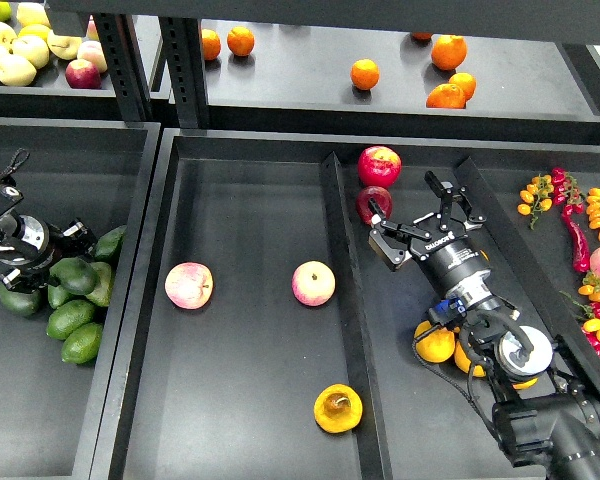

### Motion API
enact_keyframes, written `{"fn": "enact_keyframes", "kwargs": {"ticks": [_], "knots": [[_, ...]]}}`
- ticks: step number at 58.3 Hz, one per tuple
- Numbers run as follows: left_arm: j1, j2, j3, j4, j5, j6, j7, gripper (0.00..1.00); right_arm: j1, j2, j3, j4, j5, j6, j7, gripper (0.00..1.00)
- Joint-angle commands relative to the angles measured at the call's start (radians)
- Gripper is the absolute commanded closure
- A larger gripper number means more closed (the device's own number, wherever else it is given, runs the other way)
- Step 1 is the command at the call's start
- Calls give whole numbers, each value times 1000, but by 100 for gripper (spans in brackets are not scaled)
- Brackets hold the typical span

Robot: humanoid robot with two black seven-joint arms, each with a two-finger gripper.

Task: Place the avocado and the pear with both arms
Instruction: 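Raise the empty left gripper back over the middle bin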

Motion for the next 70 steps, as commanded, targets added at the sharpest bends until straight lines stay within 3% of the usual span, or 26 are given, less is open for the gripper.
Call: {"fn": "enact_keyframes", "kwargs": {"ticks": [1,5,14,28,32,37,56,70], "knots": [[-1,-1,0,0,0,0,0,9,-2,0,0,2,0,0,0,1],[-6,-2,-1,-1,0,0,0,2,-2,0,0,0,0,0,0,1],[-32,8,-47,-8,-6,0,0,1,-5,0,-2,0,0,0,0,1],[-21,67,-399,-70,-9,0,0,1,-5,0,-2,0,0,2,-1,1],[31,68,-595,-130,-61,0,0,1,-5,0,-2,2,0,9,-1,1],[72,60,-705,-169,-99,0,0,1,-7,0,-2,0,0,29,-3,1],[178,24,-989,-221,-237,0,0,1,-19,-6,-2,-8,-2,54,-8,1],[275,-16,-1101,-357,-421,0,0,1,-42,-41,0,9,0,69,-6,1]]}}
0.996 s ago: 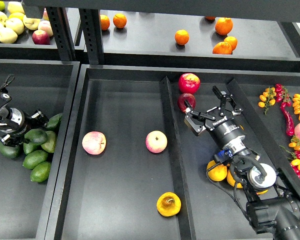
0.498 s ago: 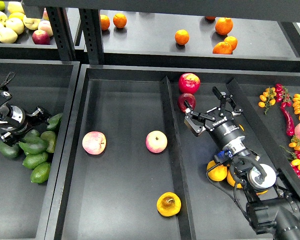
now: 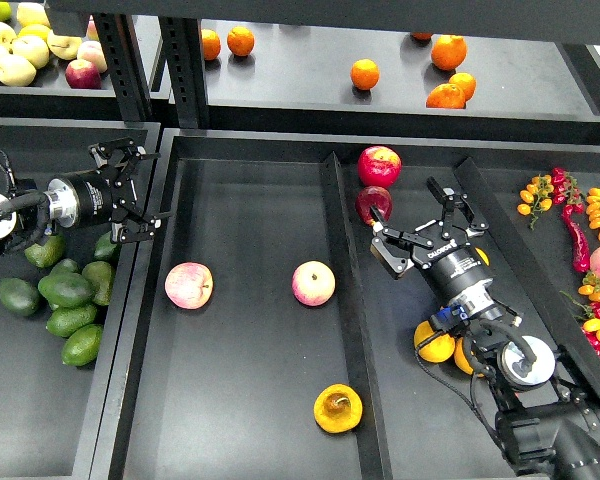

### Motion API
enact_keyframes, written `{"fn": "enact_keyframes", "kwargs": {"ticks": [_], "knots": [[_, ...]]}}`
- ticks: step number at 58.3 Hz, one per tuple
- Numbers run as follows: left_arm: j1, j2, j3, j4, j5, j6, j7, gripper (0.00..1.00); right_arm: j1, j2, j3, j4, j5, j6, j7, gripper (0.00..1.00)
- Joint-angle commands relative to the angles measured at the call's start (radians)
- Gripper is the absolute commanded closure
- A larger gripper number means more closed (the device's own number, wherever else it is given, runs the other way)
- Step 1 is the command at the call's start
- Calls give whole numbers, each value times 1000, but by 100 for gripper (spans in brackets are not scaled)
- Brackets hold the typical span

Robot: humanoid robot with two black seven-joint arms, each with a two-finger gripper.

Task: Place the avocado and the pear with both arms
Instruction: 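Raise the empty left gripper back over the middle bin, then move the right gripper down to the yellow pear near the robot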

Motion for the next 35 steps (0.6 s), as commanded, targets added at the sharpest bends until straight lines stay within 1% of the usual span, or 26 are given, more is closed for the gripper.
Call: {"fn": "enact_keyframes", "kwargs": {"ticks": [1,10,13,14,17,21,30,35], "knots": [[60,-28,-67,-88,-98,0,0,1,-7,-18,2,16,1,19,0,1],[164,-75,-193,-195,-111,0,0,1,-8,-32,-1,19,2,46,-6,1],[215,-95,-263,-243,-113,0,0,1,-8,-38,-4,25,4,48,-12,1],[262,-113,-323,-284,-113,0,0,1,-8,-40,-7,33,5,48,-20,1],[299,-138,-368,-315,-113,0,0,1,-8,-41,-12,37,5,48,-28,1],[334,-178,-417,-345,-113,0,0,1,-14,-43,-16,44,5,48,-40,1],[388,-253,-500,-404,-115,0,0,1,-14,-86,-75,48,4,60,-77,1],[411,-264,-527,-430,-115,0,0,1,-14,-109,-102,50,4,86,-94,1]]}}
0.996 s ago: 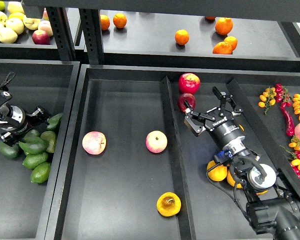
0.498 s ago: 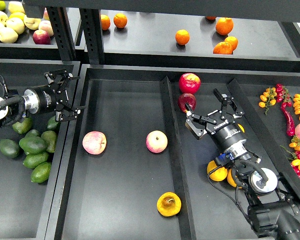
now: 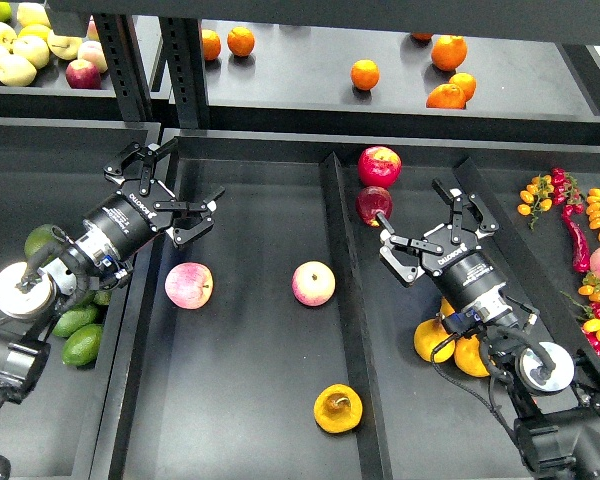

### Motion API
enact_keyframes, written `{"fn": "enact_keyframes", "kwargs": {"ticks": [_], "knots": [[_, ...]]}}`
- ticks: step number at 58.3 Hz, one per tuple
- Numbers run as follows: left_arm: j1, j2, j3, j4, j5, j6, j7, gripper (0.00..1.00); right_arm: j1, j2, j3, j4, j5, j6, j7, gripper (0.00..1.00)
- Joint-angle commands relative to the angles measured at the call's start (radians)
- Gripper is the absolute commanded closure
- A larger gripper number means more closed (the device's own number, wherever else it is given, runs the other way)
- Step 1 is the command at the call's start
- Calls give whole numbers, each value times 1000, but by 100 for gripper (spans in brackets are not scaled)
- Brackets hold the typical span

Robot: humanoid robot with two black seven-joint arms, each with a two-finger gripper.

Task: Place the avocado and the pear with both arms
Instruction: 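Move the right gripper down to the yellow pear near the robot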

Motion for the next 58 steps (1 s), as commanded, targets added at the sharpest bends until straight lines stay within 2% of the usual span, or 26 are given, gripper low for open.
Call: {"fn": "enact_keyframes", "kwargs": {"ticks": [1,19,26,48,58], "knots": [[39,-27,-47,-46,-1,0,0,1,0,-37,-46,2,0,32,-27,1],[166,-27,-53,-186,-3,0,0,1,1,-154,-178,33,0,46,-82,1],[189,-27,-43,-203,-14,0,0,1,23,-206,-221,51,0,46,-131,1],[263,-27,-24,-206,-164,0,-5,1,112,-306,-336,60,-1,47,-131,1],[283,-27,-10,-214,-176,0,-4,1,199,-358,-473,57,-14,47,-131,0]]}}
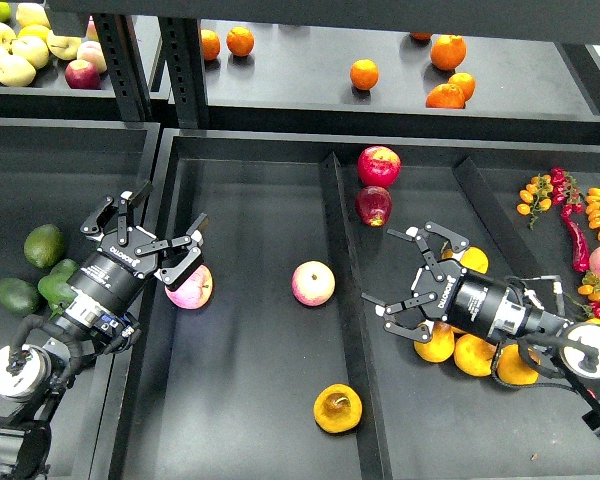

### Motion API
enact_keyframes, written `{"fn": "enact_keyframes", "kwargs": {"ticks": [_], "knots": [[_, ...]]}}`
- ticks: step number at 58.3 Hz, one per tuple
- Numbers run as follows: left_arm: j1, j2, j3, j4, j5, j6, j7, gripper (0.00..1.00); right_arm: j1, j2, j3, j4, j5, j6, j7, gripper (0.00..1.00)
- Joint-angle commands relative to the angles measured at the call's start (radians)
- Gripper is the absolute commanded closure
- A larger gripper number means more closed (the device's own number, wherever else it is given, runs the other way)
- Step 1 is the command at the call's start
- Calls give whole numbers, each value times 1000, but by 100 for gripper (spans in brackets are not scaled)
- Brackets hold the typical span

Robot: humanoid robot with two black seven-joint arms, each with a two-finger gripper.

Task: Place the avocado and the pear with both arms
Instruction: 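Move the right gripper down to the yellow pear near the robot, then close the right gripper on the yellow pear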

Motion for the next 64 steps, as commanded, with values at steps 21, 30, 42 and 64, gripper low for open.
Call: {"fn": "enact_keyframes", "kwargs": {"ticks": [21,30,42,64], "knots": [[76,0,47,-42,-5,0,5,1,183,-55,-327,-44,-147,18,0,0],[102,0,73,-44,-1,0,5,1,266,-27,-496,-71,-168,18,0,0],[106,0,74,-62,6,0,5,1,286,-7,-585,-72,-173,18,0,0],[109,0,93,-79,9,0,5,1,293,10,-697,-101,-174,18,0,3]]}}
